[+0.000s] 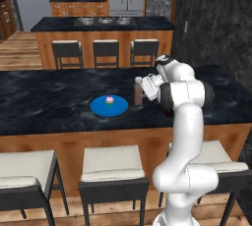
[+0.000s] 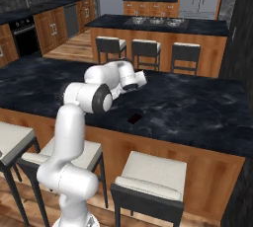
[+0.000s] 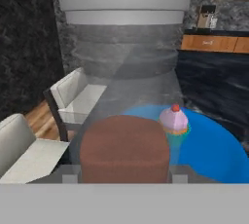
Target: Take the cinnamon bottle from the cabinet and place it on the dining table, next to the plate with the cupcake. Then take the chocolate from the dining counter and place it on the cupcake plate.
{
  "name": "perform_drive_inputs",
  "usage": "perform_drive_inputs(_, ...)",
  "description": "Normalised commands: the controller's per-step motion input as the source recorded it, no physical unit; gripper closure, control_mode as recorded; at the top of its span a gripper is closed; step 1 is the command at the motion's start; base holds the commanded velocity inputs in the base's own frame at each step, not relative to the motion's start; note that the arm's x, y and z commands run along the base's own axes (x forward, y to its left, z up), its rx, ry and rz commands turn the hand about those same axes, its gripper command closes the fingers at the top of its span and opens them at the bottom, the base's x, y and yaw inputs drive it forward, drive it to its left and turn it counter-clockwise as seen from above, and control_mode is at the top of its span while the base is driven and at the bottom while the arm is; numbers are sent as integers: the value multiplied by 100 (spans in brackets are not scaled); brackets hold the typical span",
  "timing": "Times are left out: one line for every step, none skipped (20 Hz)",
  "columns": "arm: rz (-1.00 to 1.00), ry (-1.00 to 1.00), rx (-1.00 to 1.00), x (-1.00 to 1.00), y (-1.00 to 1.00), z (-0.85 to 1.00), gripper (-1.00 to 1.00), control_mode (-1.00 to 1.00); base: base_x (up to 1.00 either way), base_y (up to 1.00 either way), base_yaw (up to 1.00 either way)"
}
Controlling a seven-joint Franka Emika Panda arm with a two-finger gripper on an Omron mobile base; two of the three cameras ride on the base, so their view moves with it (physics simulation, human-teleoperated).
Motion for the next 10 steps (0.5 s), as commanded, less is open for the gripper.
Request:
perform_drive_inputs(0,0,27,22,0,-9,100,-100,0,0,0)
perform_drive_inputs(0,0,23,23,0,-10,100,-100,0,0,0)
perform_drive_inputs(0,0,21,24,0,-10,100,-100,0,0,0)
perform_drive_inputs(0,0,18,24,0,-12,100,-100,0,0,0)
perform_drive_inputs(0,1,16,24,0,-14,100,-100,0,0,0)
perform_drive_inputs(0,0,11,22,0,-15,100,-100,0,0,0)
perform_drive_inputs(0,0,8,21,0,-16,100,-100,0,0,0)
perform_drive_inputs(0,0,1,22,0,-15,100,-100,0,0,0)
perform_drive_inputs(0,0,0,22,0,-13,100,-100,0,0,0)
perform_drive_inputs(0,0,0,23,0,-10,100,-100,0,0,0)
